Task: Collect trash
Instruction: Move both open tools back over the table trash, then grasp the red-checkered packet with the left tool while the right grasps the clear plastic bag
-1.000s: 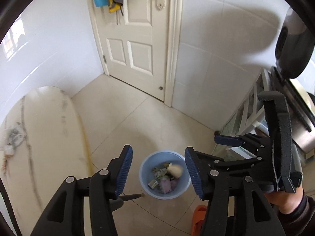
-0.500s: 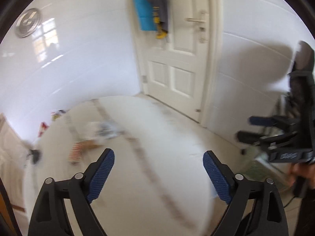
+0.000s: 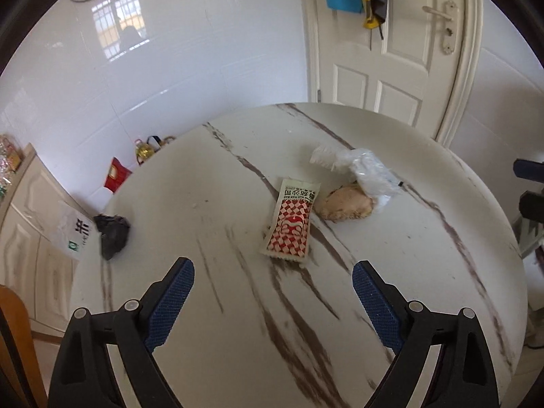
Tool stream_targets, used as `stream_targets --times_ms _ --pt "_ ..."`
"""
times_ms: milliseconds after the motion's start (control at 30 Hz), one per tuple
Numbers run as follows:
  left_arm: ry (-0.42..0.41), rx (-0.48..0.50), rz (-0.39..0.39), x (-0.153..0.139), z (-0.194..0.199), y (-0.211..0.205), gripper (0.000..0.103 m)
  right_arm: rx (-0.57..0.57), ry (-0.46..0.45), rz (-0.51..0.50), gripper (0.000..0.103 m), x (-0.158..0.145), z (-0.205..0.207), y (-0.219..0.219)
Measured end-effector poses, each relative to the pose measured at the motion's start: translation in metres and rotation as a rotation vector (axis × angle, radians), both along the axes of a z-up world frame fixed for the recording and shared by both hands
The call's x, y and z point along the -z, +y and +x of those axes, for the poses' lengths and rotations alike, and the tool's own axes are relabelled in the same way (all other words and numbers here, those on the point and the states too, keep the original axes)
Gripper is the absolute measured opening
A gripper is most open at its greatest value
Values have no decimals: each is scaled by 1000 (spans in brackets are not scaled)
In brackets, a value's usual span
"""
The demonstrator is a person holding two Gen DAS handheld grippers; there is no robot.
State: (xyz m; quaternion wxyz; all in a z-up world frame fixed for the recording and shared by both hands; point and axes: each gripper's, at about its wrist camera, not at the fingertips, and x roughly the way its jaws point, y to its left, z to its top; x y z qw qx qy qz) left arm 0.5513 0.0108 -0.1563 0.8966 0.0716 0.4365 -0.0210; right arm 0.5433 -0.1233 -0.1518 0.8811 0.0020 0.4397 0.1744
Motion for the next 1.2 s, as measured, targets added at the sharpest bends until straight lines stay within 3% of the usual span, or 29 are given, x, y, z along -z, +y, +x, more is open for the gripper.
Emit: stream_targets --times_ms 267,367,467,533,567,600,733,833,900,1067,1200 --pt "57 19 -30 24 66 7 91 -60 27 20 80 22 48 18" --pt "67 22 -29 34 90 23 94 -98 22 30 85 24 62 31" --pt "73 22 -97 42 100 32 91 -137 16 53 87 28 75 45" --pt "53 32 -111 45 102 38 78 -157 22 67 87 32 83 56" --pt "47 48 -118 44 101 39 56 -171 24 76 87 34 88 62" --pt "47 64 -127 41 100 39 26 -178 31 87 87 37 93 67" --pt "73 74 -120 41 99 42 22 -190 46 65 84 49 103 84" --pt "75 68 -128 37 88 46 14 -192 53 26 75 55 107 95" --pt "79 69 -122 33 76 46 10 -201 62 13 55 57 107 102" --pt "82 54 -121 25 47 47 8 -212 67 -44 22 57 104 108" --pt "69 54 -140 12 24 48 8 -205 54 -15 20 44 90 103"
